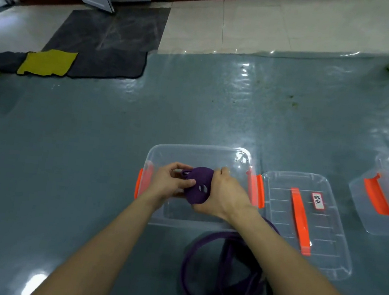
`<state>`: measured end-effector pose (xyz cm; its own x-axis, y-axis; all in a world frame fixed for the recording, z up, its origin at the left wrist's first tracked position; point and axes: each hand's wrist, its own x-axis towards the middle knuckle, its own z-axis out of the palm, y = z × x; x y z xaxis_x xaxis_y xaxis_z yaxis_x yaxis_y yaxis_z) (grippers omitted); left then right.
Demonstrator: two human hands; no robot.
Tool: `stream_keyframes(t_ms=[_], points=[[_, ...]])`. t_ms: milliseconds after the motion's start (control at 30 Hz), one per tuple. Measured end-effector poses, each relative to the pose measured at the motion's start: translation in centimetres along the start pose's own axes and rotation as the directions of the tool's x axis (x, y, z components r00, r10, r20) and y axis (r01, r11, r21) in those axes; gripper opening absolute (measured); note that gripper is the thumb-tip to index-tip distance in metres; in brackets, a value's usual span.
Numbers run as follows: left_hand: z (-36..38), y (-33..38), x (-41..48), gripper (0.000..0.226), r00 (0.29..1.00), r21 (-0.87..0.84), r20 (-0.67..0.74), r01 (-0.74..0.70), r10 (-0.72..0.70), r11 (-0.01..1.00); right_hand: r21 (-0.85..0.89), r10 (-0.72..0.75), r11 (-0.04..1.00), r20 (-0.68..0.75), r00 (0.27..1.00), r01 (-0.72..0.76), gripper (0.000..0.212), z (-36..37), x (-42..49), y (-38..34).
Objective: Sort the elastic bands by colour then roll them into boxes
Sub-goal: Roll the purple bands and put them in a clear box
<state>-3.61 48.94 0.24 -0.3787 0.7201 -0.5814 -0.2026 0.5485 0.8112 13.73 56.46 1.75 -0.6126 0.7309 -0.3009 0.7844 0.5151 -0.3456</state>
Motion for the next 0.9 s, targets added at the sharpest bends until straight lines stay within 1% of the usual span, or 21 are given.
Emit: stream_keyframes(t_ms=[100,200,267,367,533,600,667,700,733,800,867,900], points=[[0.6,-1.1,1.7,0.042,0.992,0.014,-0.033,0.124,-0.124,0.992,-0.172,-0.006,0.985,0.098,0.995,0.023,0.086,1.5,1.6,-0.2],[0.9,-1.2,3.2,0.044,0.981,0.023,-0.062,0.186,-0.185,0.982,-0.317,-0.041,0.945,0.136,0.990,0.083,0.080,2.4,3.0,-0.7],[1.1,-1.0,4.3,0.046,0.976,0.064,-0.075,0.207,-0.202,0.976,-0.317,-0.027,0.945,0.168,0.986,0.080,0.080,3.0,3.8,-0.9],[1.4,-1.4,5.5,0.047,0.971,0.178,-0.124,0.225,-0.205,0.958,-0.245,0.020,0.969,0.215,0.976,0.034,0.083,3.8,4.9,-0.8],[1.8,-2.8,6.6,0.046,0.977,0.401,-0.199,0.158,-0.083,0.902,-0.236,0.039,0.971,0.259,0.965,0.025,0.076,4.9,5.9,-0.9],[2.2,-3.1,6.3,0.043,0.969,0.560,-0.243,0.104,0.042,0.822,-0.230,0.078,0.973,0.291,0.953,-0.010,0.081,5.3,6.0,-0.8],[2.7,-3.0,5.7,0.035,0.948,0.723,-0.268,0.079,0.174,0.686,-0.212,0.098,0.977,0.292,0.951,-0.035,0.086,5.2,6.0,-0.8],[3.0,-2.9,5.5,0.030,0.939,0.779,-0.268,0.081,0.213,0.621,-0.211,0.093,0.977,0.295,0.951,-0.030,0.086,5.0,5.9,-0.8],[3.2,-2.9,5.3,0.029,0.935,0.815,-0.266,0.088,0.233,0.573,-0.203,0.083,0.979,0.300,0.950,-0.021,0.084,4.5,5.7,-0.8],[3.3,-2.6,5.2,0.032,0.935,0.855,-0.255,0.101,0.245,0.508,-0.161,0.055,0.987,0.289,0.956,-0.008,0.074,3.1,4.8,-1.0],[2.8,-2.3,5.2,0.038,0.943,0.881,-0.240,0.111,0.232,0.460,-0.052,0.060,0.997,0.223,0.973,-0.049,0.059,1.2,3.4,-0.9],[2.5,-2.2,5.2,0.042,0.949,0.893,-0.229,0.116,0.217,0.436,0.007,0.058,0.998,0.167,0.984,-0.060,0.052,0.2,2.3,-0.8]])
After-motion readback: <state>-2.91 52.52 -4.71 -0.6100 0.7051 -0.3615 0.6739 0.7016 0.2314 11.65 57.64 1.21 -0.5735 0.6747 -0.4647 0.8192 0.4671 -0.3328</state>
